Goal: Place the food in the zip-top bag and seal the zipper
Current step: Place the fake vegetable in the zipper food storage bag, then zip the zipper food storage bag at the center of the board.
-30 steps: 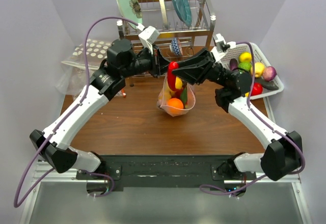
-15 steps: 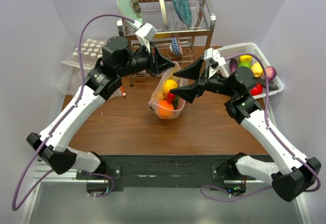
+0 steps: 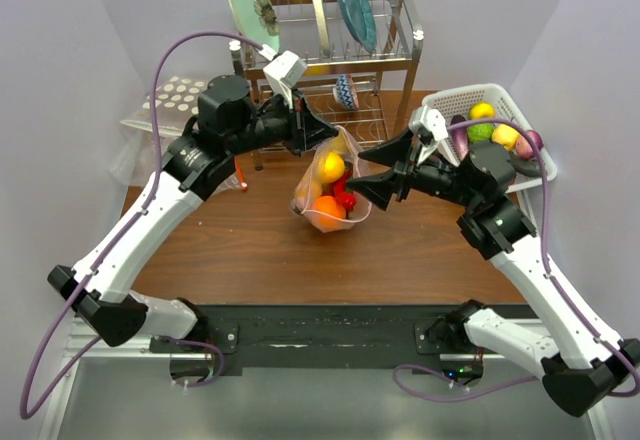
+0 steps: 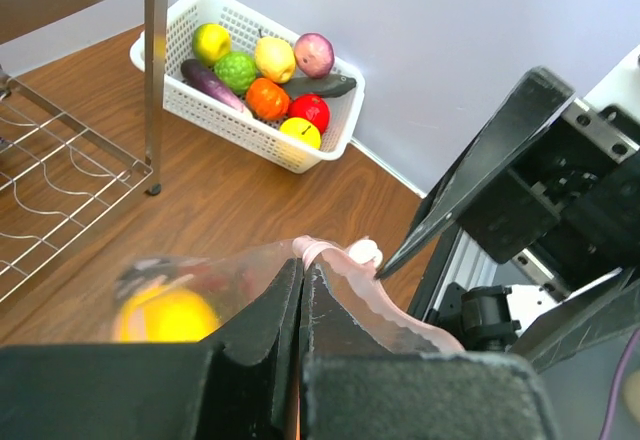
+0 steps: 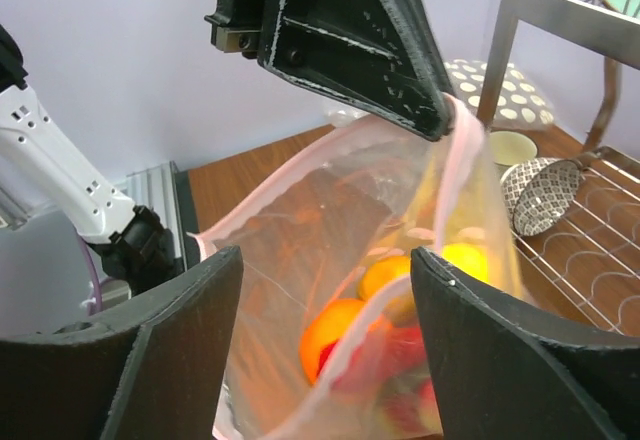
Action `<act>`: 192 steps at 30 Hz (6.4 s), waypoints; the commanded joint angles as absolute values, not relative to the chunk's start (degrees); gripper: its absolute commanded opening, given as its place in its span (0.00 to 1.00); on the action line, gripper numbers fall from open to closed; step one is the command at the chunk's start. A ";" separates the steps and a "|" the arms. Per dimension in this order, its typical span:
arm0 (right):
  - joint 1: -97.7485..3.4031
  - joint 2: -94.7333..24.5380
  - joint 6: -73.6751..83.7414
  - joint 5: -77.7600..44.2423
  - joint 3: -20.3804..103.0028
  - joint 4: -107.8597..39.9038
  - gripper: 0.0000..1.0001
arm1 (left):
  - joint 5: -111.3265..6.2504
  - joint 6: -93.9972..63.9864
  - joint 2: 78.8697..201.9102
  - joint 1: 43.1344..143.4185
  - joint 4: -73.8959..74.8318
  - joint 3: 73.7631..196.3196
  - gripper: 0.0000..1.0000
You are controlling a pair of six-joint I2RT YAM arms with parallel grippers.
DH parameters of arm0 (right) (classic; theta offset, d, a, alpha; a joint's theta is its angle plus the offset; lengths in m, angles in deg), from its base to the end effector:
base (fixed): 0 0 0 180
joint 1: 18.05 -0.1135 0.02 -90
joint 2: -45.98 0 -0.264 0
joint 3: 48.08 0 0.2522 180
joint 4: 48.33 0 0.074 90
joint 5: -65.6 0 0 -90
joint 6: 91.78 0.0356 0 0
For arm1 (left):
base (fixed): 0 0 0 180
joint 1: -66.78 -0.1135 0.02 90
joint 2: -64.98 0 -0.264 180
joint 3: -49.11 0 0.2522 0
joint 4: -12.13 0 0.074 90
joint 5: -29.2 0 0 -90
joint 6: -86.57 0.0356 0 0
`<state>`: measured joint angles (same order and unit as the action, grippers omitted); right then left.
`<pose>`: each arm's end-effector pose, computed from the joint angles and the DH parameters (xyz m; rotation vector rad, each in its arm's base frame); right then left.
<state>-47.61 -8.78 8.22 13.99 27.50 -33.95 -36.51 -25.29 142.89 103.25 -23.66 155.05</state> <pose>0.1671 0.1202 0.4302 -0.8117 1.3473 1.0352 0.2268 -0.1858 0.4758 0.5622 1.7361 -1.1000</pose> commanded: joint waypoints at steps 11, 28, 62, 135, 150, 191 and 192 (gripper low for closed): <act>-47.58 0.80 5.95 12.15 19.39 -28.68 0.57 | -26.44 -13.72 135.57 103.52 -30.55 153.66 0.00; -49.24 -1.04 10.00 25.52 17.44 -36.33 0.50 | -20.28 -13.97 131.43 103.52 -32.93 157.00 0.00; -58.48 -9.21 6.92 17.71 25.44 -35.10 0.00 | -21.51 -15.38 135.30 103.52 -32.40 158.68 0.00; -58.30 -12.47 15.71 10.23 24.56 -19.37 0.00 | -23.96 11.52 126.25 111.07 -23.44 126.86 0.48; -57.60 -11.15 15.45 9.53 24.12 -18.93 0.00 | -31.09 10.37 123.52 111.07 -21.24 124.31 0.56; -56.72 -5.52 7.36 14.09 17.44 -30.53 0.60 | -28.90 6.95 125.45 111.43 -23.43 129.32 0.00; -56.80 -5.69 7.27 14.71 17.62 -30.53 0.58 | -28.90 6.77 125.37 111.43 -23.35 129.32 0.00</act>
<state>-56.66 -5.68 9.03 12.53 16.53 -27.48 -30.30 7.95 125.69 111.22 -24.20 126.01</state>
